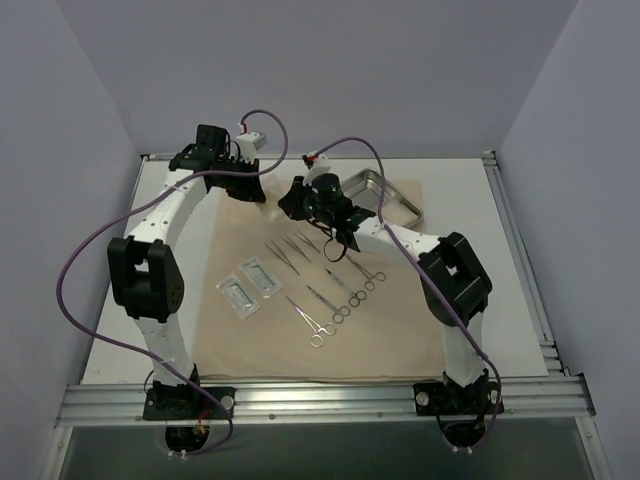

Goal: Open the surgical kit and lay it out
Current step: Place the medical item in the surgical kit.

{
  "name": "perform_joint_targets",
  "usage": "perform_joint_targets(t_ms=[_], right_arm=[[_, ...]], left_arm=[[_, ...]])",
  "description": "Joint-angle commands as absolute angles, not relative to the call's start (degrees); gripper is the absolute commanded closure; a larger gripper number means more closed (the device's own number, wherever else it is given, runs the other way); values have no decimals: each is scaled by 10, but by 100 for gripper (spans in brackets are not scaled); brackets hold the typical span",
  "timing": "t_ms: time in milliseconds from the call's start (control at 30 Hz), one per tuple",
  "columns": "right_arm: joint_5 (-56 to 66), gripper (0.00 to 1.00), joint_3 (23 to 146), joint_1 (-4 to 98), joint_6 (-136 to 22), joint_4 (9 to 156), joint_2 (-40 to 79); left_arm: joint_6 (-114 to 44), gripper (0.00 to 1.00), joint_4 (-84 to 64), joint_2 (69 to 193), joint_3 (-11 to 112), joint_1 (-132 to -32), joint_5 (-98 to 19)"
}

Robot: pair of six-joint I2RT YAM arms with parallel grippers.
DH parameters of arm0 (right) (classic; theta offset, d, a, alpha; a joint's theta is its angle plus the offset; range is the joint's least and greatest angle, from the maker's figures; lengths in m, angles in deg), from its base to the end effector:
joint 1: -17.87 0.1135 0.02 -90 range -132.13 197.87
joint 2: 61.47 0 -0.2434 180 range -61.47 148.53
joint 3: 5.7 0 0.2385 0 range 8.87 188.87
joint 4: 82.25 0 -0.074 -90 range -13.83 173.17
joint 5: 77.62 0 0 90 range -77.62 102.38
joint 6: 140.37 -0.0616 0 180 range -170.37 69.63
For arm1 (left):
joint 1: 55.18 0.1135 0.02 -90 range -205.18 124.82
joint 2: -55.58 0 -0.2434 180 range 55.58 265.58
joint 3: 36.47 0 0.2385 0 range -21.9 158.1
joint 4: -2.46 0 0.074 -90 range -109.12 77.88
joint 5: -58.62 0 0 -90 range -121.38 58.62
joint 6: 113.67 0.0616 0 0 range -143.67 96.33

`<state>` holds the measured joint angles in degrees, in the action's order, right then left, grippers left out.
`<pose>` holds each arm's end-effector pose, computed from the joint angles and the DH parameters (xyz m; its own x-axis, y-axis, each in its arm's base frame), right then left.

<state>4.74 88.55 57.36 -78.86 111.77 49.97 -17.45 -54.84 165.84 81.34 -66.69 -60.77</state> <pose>0.3588 0.3063 0.2621 -0.3870 0.2937 -0.8740 -0.6237 0.6148 0.4827 0.4087 -0.1141 0.2757 -0.6910 0.2370 -0.6829 0.5627 0.7694 -0.3023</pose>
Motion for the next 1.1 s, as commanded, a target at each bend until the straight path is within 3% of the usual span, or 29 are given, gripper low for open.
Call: perform_joint_targets(t_ms=[0, 33, 167, 400, 733, 1067], right_arm=[[1, 98, 926, 574, -799, 1133, 536], [-9, 83, 947, 574, -793, 1111, 544], [-15, 65, 984, 572, -775, 1061, 569], [-9, 61, 977, 554, -753, 1037, 548], [0, 60, 947, 508, -738, 1022, 507], [60, 55, 947, 437, -670, 929, 465]], left_arm=[[-158, 98, -537, 1660, 798, -639, -596], [-153, 98, -532, 1664, 794, -633, -586], [-116, 98, -536, 1696, 795, -597, -580], [-43, 98, -620, 1800, 858, -554, -624], [17, 97, -639, 1852, 871, -537, -613], [1, 72, -620, 1857, 877, -538, -603]])
